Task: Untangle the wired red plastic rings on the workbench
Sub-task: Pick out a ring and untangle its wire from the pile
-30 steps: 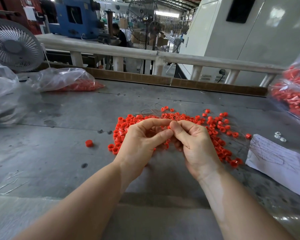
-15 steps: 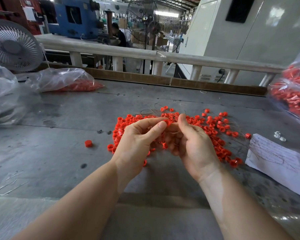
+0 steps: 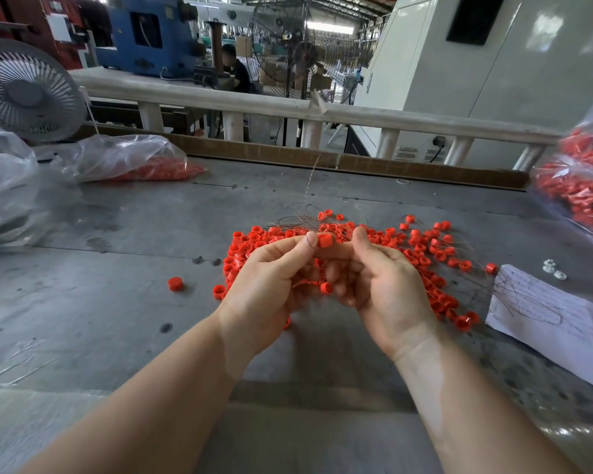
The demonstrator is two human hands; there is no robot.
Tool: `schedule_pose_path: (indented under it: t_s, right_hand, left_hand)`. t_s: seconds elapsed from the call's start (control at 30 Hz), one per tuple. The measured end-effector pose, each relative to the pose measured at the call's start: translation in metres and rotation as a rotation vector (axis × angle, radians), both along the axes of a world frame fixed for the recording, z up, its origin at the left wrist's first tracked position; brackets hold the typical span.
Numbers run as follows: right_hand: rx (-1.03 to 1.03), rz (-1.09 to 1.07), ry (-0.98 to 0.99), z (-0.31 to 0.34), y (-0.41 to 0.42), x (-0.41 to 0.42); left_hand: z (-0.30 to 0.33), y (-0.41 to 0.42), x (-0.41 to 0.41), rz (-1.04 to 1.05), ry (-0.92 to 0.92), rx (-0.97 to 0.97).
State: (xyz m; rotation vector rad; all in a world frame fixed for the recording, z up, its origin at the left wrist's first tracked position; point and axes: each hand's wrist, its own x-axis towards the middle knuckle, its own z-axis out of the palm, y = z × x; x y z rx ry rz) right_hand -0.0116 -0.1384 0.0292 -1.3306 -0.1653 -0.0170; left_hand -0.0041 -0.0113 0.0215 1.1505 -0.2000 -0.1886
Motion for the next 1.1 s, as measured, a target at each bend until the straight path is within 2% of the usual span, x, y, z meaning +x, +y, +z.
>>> schedule_pose_path:
  t_s: [0.27,0.53,0.93,1.1]
  right_hand:
    - [0.005,-0.005,0.001,0.001,0.000,-0.001]
    - [0.000,-0.018,-0.013,-0.001,-0.002,0.000]
    - [0.060,0.045,0.030,-0.004,-0.003,0.002]
    - [0.044,0.035,0.045,-0.004,-0.003,0.002]
  left_hand:
    - [0.000,0.001,0.000,-0.006,-0.011,0.015]
    - [0.004,-0.004,-0.010,0.128,-0.313,0.186]
    - [0.007,-0.006,-0.012,0.158,-0.361,0.190]
    - [0.003,-0.006,-0.009,0.183,-0.393,0.259]
